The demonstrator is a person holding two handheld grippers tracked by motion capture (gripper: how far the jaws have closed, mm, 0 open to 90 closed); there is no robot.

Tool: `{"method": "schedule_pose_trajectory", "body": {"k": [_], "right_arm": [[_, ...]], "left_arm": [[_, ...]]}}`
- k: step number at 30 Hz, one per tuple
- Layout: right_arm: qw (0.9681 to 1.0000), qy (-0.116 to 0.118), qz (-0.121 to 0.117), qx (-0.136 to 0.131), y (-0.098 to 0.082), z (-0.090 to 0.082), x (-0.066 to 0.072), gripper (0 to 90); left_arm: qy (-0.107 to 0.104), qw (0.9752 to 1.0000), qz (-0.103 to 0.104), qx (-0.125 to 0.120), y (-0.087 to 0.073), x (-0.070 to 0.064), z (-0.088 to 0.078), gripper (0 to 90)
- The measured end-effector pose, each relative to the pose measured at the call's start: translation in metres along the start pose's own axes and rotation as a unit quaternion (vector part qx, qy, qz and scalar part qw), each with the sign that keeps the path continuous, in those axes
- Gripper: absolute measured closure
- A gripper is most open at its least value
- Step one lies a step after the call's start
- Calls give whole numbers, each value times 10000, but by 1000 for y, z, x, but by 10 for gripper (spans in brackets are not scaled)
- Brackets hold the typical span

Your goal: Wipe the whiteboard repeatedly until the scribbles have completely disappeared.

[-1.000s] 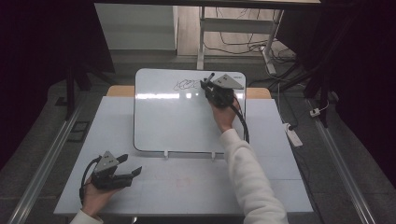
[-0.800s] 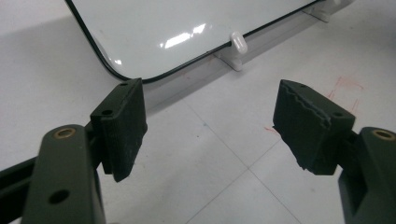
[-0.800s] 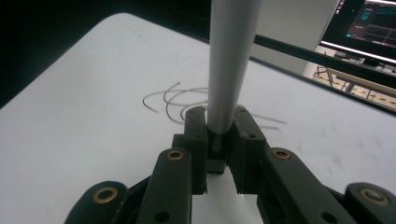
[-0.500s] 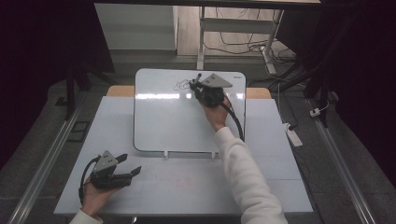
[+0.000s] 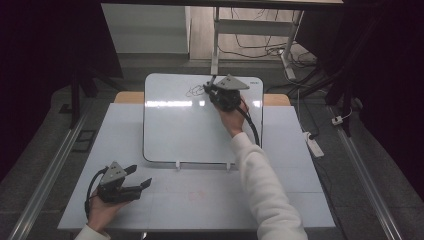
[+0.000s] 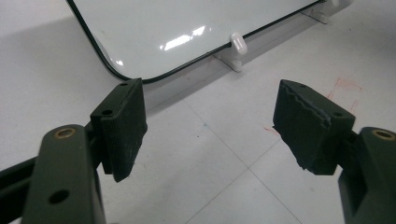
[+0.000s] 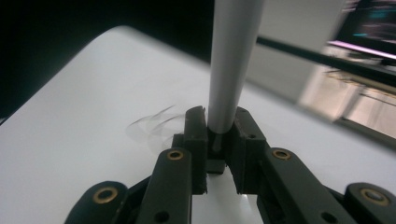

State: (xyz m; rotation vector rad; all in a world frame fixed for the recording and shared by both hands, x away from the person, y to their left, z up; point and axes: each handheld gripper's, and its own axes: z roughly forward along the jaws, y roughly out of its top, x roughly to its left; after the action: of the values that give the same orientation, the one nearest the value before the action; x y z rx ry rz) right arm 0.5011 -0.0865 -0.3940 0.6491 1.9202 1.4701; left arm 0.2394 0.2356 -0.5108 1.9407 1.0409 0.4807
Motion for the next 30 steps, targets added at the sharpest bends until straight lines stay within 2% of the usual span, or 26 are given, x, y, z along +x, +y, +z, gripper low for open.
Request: {"method": "schedule_pose_trajectory", "body": {"k": [1,3,4,6,7,8,9,11,13,14,16,17,18,19,21,23,24,26,27,28,29,30], "right_arm": [[9998,-117,165,-82,2,0,-7,782],[9992,-191,312,-141,2,0,-11,782],[9996,-131,238,-108,1,1,-7,782],[9997,246,38,10,-1,3,5,782],[9988,419,-213,149,-2,5,14,782],[9983,388,-380,196,-1,5,16,782],[9986,363,-340,194,0,4,13,782],[10000,30,-15,23,2,1,0,782],[9998,-42,169,-14,1,-2,-8,782],[10000,-27,83,31,1,-3,-5,782],[9993,269,-160,183,-3,-3,8,782],[9984,322,-369,265,-5,-4,14,782],[9980,278,-488,287,-6,-5,17,782],[9984,280,-399,269,-6,-5,14,782],[9999,-64,-94,110,-4,-7,3,782],[9999,-104,40,68,-5,-8,1,782],[9999,-75,-41,108,-6,-7,6,782],[9991,238,-293,211,-8,-5,20,782],[9982,181,-521,250,-8,-4,25,782],[9980,160,-541,271,-7,-3,24,782],[9991,151,-351,176,-5,-2,19,782],[9998,10,-158,89,-3,-1,12,782]], "left_arm": [[6,10000,-3,-7,0,0,0,264],[19,10000,-16,-33,0,1,-1,264],[20,10000,-22,-32,0,1,-1,264],[15,10000,-19,-1,0,2,1,264],[9,10000,-18,16,0,2,2,264],[4,10000,-20,21,0,1,2,264],[8,10000,-10,11,0,1,1,264],[17,10000,-1,-5,0,0,0,264],[22,10000,-15,-34,0,0,-1,264],[24,10000,-15,-32,0,1,-1,264],[22,10000,-37,-25,0,2,1,264],[17,10000,-20,-10,0,2,1,264],[12,10000,-7,0,0,1,1,264],[9,10000,5,1,0,0,1,264],[13,10000,18,-22,0,-1,-1,264],[25,10000,6,-56,0,-1,-2,264],[29,10000,-9,-66,0,-1,-2,264],[18,10000,-15,-39,1,0,-1,264],[8,10000,-4,-31,1,0,0,264],[-4,10000,25,-2,1,-1,0,264],[-9,10000,49,-3,1,-2,0,264],[-15,10000,65,-13,1,-3,0,263]]}}
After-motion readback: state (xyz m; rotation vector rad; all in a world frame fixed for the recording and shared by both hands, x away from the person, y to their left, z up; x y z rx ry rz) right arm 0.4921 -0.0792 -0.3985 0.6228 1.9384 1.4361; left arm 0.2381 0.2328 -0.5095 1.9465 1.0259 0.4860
